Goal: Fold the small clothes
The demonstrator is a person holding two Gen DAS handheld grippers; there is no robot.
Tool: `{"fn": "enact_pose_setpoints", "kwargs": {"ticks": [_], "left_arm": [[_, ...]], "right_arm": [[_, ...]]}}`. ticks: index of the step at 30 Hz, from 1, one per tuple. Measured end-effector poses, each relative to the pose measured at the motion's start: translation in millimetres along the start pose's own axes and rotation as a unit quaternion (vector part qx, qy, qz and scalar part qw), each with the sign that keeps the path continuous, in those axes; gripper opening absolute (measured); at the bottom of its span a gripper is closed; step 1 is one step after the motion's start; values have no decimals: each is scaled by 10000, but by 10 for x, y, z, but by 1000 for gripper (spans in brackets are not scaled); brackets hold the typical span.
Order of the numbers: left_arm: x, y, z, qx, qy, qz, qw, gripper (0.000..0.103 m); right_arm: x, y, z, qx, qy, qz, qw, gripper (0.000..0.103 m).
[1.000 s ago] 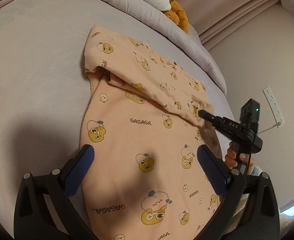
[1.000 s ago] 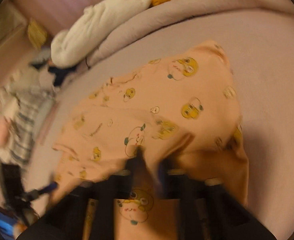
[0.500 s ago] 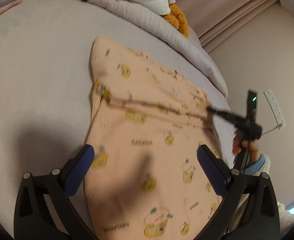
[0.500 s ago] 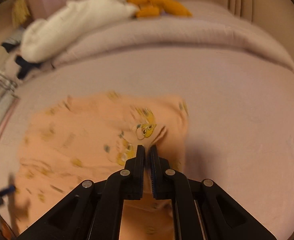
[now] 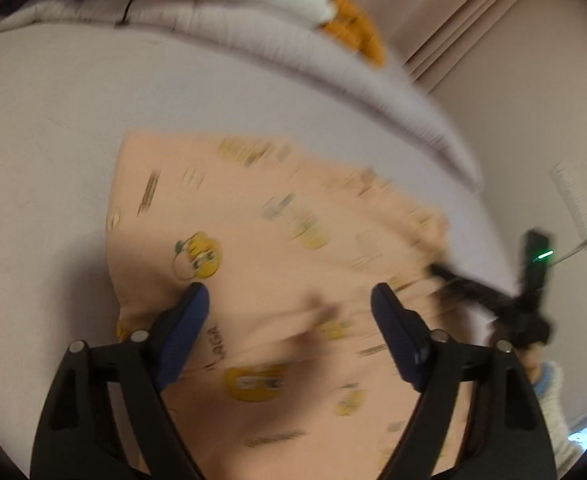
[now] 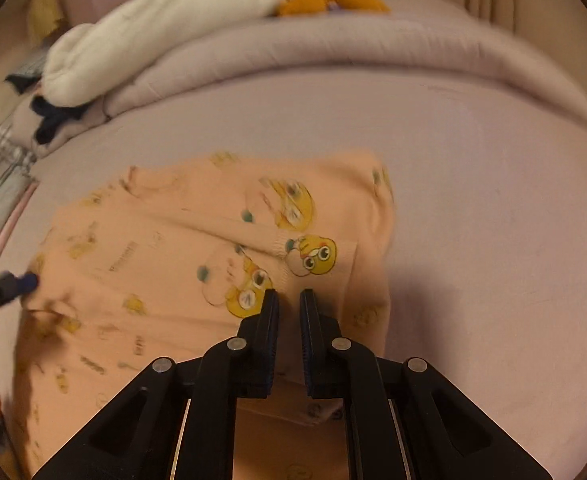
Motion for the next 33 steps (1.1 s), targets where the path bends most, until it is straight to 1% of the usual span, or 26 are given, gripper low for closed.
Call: {"fn": "enact_pose_setpoints", "kwargs": {"ticks": [1,2,3,6,8,9,10,11,12,14,16,19,21,23,25,28,29,31,32,33], "left_arm": [[-50,31,-41,-82,-91,-40,9999,78],[-26,28,-27,-205,-94,27,9997,78],[-4,34,-24,-252,-130,-8,9996,78],[121,81,-27,-210,-148,-70,9996,79],[331,175,-51,-159,-44,8,9999,82],[401,215,-75,-122,11,40,9999,83],[526,298,-121,-42,112,77,9999,87],[623,379,-168,67,191,105,9997,90],[732,484,-239,226,293,129,9992,91],[849,666,-291,505,512,143,9973,93],[970,909,-402,838,783,91,9934,93],[1107,1229,-447,1100,1078,65,9880,93],[1156,1380,-412,1227,1293,35,9840,93],[1189,1469,-319,1184,1442,7,9824,94],[1166,1496,-178,1142,1633,-144,9798,99],[1041,1485,56,1050,1897,-367,9755,99],[989,1477,97,1054,1922,-435,9747,99],[923,1502,159,983,1800,-501,9775,99],[928,1511,190,961,1808,-493,9776,97],[953,1543,228,973,1923,-518,9751,95]], "right_arm": [[11,-2,19,-101,-118,48,9999,8],[17,-5,45,-197,-203,32,9996,7],[19,-1,60,-267,-267,-3,9993,8],[149,46,84,-325,-271,-61,9991,8],[301,105,99,-325,-299,7,9990,19],[411,168,86,-306,-345,74,9989,35],[521,234,98,-299,-401,139,9987,50],[634,311,127,-313,-466,217,9982,55],[726,391,168,-337,-542,279,9976,58],[832,508,191,-466,-720,250,9960,59],[887,715,268,-722,-982,140,9924,59],[890,1031,320,-1051,-1316,-146,9856,59],[887,1185,327,-1162,-1424,-273,9826,59],[897,1272,241,-1205,-1639,-365,9784,59],[928,1304,159,-1204,-1908,-405,9734,59],[865,1254,56,-1352,-2128,-420,9668,60],[854,1243,22,-1410,-2206,-399,9643,60],[877,1324,-34,-1436,-2364,-457,9599,60],[885,1360,-66,-1421,-2374,-486,9597,60],[903,1396,-95,-1386,-2380,-514,9599,60]]}}
Point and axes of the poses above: each gripper's, at about its wrist camera, not at the fingertips, and x roughly against the way its jaws point, z to its right, y to its underside, the point moved 10 cm from there along -x, roughly the way its jaws point, and after that the axes turned 3 degrees about -z, right-handed, at the moved point
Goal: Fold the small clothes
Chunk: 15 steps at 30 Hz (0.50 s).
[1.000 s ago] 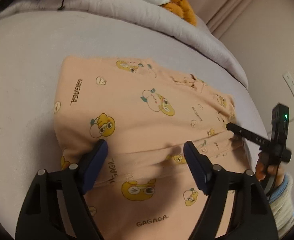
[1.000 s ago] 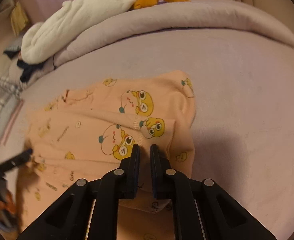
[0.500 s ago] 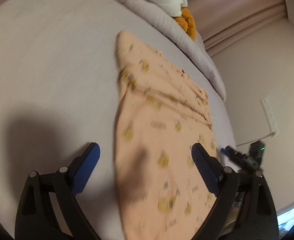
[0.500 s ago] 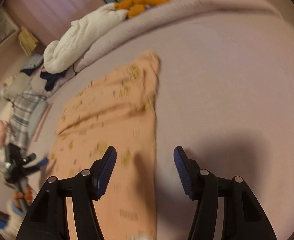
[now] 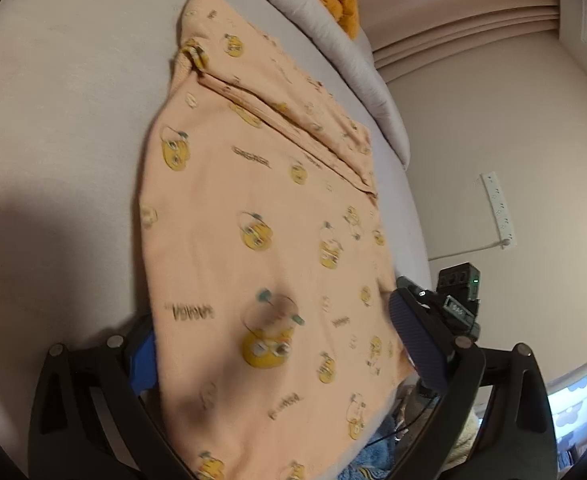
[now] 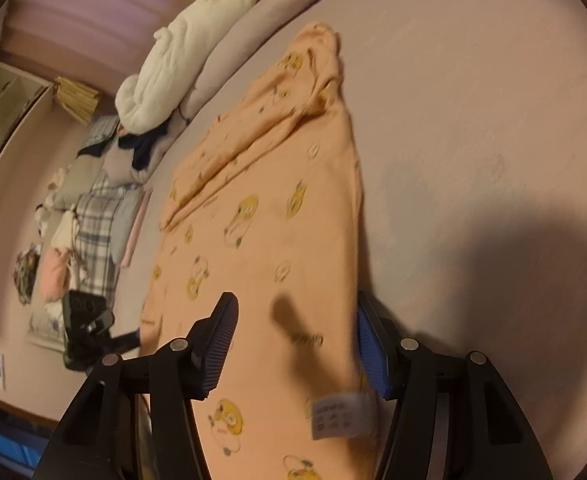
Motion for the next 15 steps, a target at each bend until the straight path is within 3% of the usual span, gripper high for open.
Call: {"fn": "enact_pose_setpoints", "kwargs": {"ticks": [2,5,11,15], "left_arm": [[18,140,18,58,190,-136,9997,81],[41,365,-24,83,120,-262,9995,61],[158,741,40,178,317,-284,9989,58],[119,794,58,220,295,-198,9991,54]], "right_arm": [[20,125,-37,69,-60,-143,9999,60],[75,330,-57,170,-129,-281,9994,58],[143,645,-125,200,-383,-399,9983,58],[162,753,-153,155,-486,-437,9977,58]]}}
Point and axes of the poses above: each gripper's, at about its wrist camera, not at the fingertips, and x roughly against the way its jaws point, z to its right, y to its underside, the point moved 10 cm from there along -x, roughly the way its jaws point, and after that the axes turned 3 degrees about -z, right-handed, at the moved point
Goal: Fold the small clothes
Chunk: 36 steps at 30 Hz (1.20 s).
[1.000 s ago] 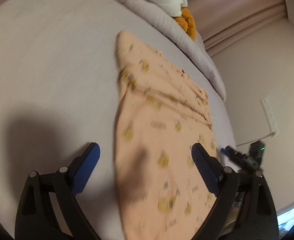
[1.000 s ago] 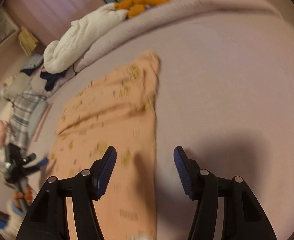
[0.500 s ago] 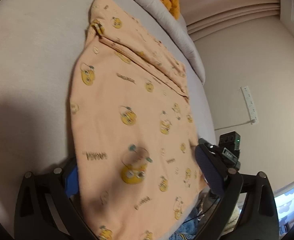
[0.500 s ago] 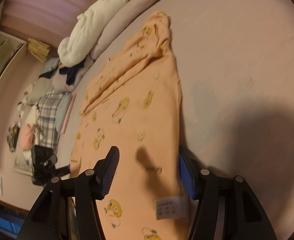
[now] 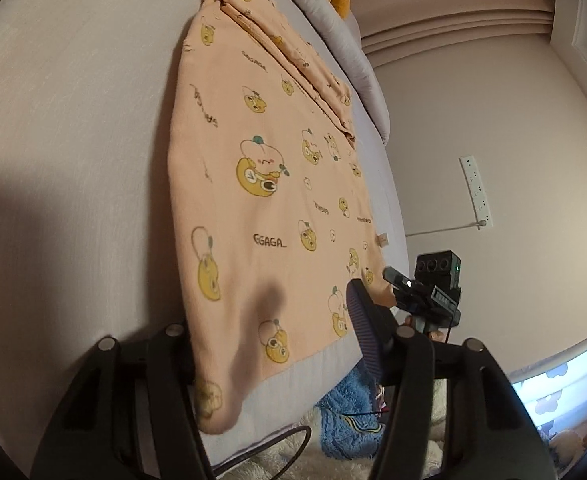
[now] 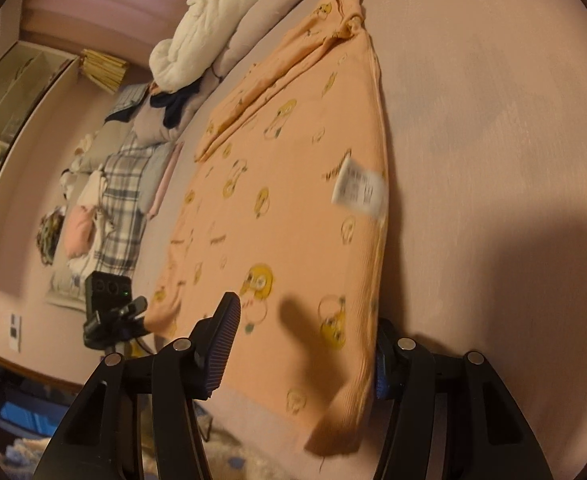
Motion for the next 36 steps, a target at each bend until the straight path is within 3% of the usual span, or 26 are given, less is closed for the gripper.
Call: {"fn": "enact_pose_setpoints", "kwargs": {"ticks": [3,6,8,10,11,12,17,24,36], "left_arm": [[-17,-62,-46,151,0,49,9999,48],[-24,-134,-145,284,-191,112,9994,30],[-7,-145,-215,398,-238,199,9987,17],[106,-115,-280,553,-131,302,9979,12],[123,-109,-283,600,-51,336,9976,6],[126,-98,-274,655,87,343,9972,5],[146,-143,-145,774,674,449,9937,3],[199,-357,251,469,1362,680,9872,3],[288,-1009,596,154,1847,1169,9757,3]], "right_arm": [[-16,19,-17,-32,-39,23,10000,58],[-49,-24,-14,-30,10,12,10000,55],[-77,-43,2,35,187,7,9998,43],[-96,-31,30,56,264,3,9996,21],[-100,-25,54,42,305,1,9995,15],[-109,-27,79,3,331,14,9995,8],[-7,-95,-68,73,-269,309,9991,8],[91,-345,-426,366,-905,761,9923,8],[116,-833,-690,584,-1251,1207,9831,8]]}}
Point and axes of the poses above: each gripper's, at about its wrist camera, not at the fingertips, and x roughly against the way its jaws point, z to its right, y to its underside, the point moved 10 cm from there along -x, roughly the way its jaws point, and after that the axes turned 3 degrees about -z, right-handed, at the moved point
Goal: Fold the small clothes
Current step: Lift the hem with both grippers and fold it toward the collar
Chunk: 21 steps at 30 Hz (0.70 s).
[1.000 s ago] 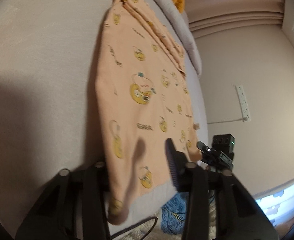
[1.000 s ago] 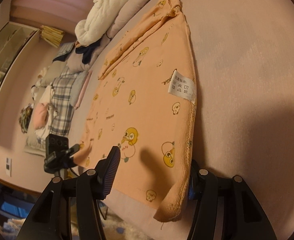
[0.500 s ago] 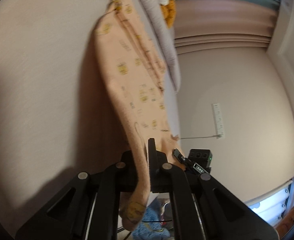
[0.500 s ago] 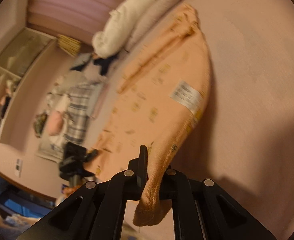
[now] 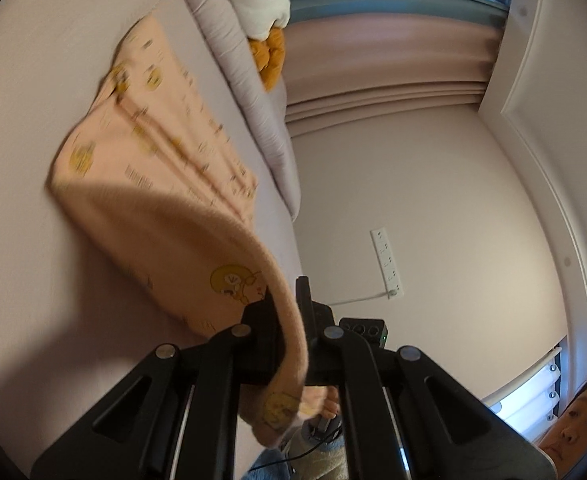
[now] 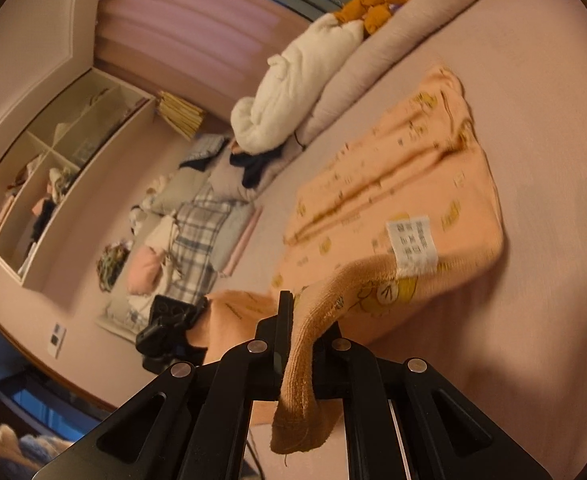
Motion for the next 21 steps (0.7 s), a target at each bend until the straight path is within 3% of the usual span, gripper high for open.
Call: {"fn": "enact_pose_setpoints", "kwargs": {"ticks": [9,15,21], "left_arm": [[-124,-871,103,-134,173,565,9982,3],[-342,-1371,-154,-40,-130,622,9980,3],[-437,-1654,-496,195,-492,657,9964,3]], "right_arm": [[-17,-803,117,-89,119,659,9977,8],[-228,-1238,313,-297,240,799,9961,8],[-474,-1522,578,-510,559,637,9951,8]]}}
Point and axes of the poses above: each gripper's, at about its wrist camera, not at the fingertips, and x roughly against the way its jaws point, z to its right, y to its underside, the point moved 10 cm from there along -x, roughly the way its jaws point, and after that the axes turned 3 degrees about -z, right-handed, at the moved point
